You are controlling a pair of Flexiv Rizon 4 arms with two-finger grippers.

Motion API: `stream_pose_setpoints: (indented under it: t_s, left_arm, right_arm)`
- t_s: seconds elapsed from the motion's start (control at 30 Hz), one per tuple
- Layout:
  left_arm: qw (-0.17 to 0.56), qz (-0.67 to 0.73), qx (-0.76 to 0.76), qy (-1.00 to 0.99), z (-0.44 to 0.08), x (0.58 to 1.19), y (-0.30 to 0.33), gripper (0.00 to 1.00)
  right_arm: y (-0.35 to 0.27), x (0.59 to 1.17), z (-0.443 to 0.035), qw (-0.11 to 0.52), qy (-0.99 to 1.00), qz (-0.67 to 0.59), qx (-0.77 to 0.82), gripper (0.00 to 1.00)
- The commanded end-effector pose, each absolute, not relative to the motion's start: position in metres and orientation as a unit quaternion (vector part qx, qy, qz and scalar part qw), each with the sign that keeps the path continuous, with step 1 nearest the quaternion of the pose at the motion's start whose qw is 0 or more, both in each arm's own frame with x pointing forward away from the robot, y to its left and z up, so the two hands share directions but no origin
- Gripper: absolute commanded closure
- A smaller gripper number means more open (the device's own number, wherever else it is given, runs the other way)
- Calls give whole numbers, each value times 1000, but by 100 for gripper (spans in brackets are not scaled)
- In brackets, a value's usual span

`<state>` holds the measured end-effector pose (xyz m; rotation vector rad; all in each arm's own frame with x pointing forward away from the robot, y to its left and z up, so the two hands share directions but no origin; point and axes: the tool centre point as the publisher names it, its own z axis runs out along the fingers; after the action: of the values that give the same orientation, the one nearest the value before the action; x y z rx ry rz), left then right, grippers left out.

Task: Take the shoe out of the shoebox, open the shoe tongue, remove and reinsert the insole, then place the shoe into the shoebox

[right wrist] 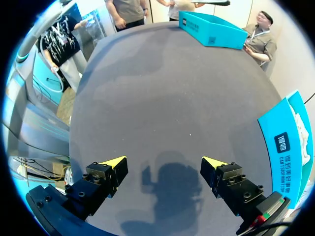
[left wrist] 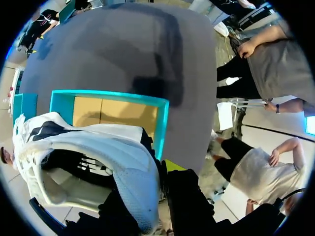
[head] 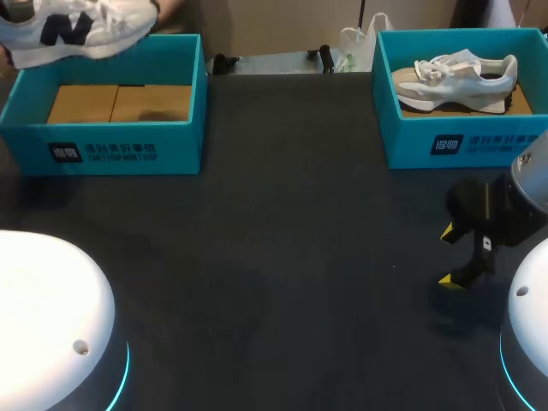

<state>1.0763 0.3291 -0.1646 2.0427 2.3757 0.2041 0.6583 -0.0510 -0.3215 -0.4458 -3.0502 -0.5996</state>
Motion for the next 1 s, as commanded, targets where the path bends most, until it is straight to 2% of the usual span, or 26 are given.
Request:
stream_pose_setpoints:
  t_s: [0.03,0.43,1.0]
  left_arm:
    - [5,70,649,758,-162,1073,327,100]
    - [6,90,672,735,-180,1086,324,100]
    - [-37,95,666,739,-228,1089,320,100]
  right_arm:
    - [-51,657,-321,-1,-971,-190,-143,0]
    - [-51,657,-321,-1,-971,-190,-143,0]
    - [-51,657,-321,-1,-971,-190,-143,0]
